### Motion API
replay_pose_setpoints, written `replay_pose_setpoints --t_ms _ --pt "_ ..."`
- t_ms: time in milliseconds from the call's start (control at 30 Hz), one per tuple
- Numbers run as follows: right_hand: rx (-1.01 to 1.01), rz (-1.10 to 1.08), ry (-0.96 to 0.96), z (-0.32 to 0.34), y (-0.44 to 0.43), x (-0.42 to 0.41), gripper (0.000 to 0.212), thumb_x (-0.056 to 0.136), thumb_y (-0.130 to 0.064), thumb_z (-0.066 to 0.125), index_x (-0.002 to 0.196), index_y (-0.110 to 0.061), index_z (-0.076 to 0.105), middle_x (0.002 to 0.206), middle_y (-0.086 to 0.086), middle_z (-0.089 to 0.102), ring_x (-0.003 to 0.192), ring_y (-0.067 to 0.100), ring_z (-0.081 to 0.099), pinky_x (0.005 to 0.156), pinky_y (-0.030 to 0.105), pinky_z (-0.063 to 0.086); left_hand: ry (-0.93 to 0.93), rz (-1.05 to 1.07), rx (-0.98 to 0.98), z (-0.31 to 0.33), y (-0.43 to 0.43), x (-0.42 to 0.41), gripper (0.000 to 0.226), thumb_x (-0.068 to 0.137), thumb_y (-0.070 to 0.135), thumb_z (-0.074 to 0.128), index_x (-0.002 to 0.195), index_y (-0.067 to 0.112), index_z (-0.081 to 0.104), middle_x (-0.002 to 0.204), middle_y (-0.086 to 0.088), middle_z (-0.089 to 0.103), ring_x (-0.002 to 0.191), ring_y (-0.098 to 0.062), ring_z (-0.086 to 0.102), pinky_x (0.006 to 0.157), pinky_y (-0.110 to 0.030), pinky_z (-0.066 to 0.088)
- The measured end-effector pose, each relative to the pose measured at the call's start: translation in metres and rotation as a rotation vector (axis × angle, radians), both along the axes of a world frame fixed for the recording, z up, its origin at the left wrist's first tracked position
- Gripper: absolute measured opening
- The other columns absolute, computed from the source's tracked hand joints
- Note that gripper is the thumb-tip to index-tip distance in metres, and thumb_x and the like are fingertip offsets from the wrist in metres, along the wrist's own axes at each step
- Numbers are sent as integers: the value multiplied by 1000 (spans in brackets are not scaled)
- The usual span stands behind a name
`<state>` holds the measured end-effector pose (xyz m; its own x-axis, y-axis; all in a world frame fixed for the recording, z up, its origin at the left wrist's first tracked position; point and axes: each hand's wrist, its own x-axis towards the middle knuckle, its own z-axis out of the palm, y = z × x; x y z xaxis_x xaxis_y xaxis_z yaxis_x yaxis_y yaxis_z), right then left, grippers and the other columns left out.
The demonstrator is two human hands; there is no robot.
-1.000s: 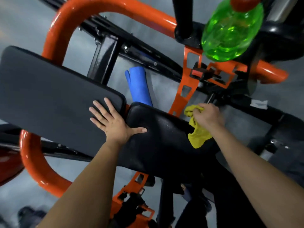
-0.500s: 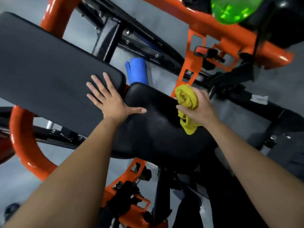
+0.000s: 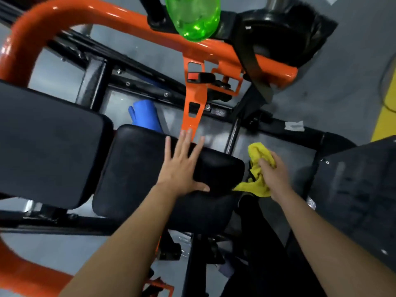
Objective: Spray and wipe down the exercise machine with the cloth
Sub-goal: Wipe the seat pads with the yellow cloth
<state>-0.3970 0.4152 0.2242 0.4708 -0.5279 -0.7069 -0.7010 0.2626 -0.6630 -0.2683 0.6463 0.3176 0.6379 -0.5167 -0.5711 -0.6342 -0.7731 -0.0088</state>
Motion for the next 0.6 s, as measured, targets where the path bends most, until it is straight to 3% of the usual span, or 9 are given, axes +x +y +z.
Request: replay_pose_setpoints --t_ms 100,200,333,533,600 --pt "235 -139 52 -21 -10 -1 29 94 -18 64 120 -30 70 112 7 74 84 16 69 71 28 54 33 1 221 -26 -14 6 157 56 96 62 153 21 -37 162 -15 -39 146 -33 -41 108 -64 -30" --pt "355 -113 6 -28 -6 16 26 87 -37 78 113 -33 74 107 -1 77 90 16 74 79 37 61 51 57 345 -33 -20 12 164 53 92 70 149 22 -42 161 -15 -40 140 -36 -48 99 -65 -35" --pt "364 40 51 -28 -6 30 39 75 -59 83 106 -39 73 103 -9 77 96 15 75 85 36 60 76 112 473 -35 -36 10 163 54 85 77 155 21 -32 166 -18 -27 149 -43 -34 101 -70 -28" --pt "425 -223 167 -42 13 -2 7 88 -21 73 93 -25 76 79 -2 75 77 22 68 75 36 57 92 137 527 -36 -45 11 161 52 79 83 160 20 -20 166 -20 -20 148 -46 -33 100 -73 -26" --pt "474 -296 160 -50 33 -27 12 91 -13 67 86 -20 76 77 3 72 77 24 65 75 36 53 77 139 539 -37 -45 10 161 51 78 84 160 20 -20 166 -20 -21 147 -46 -34 100 -73 -26"
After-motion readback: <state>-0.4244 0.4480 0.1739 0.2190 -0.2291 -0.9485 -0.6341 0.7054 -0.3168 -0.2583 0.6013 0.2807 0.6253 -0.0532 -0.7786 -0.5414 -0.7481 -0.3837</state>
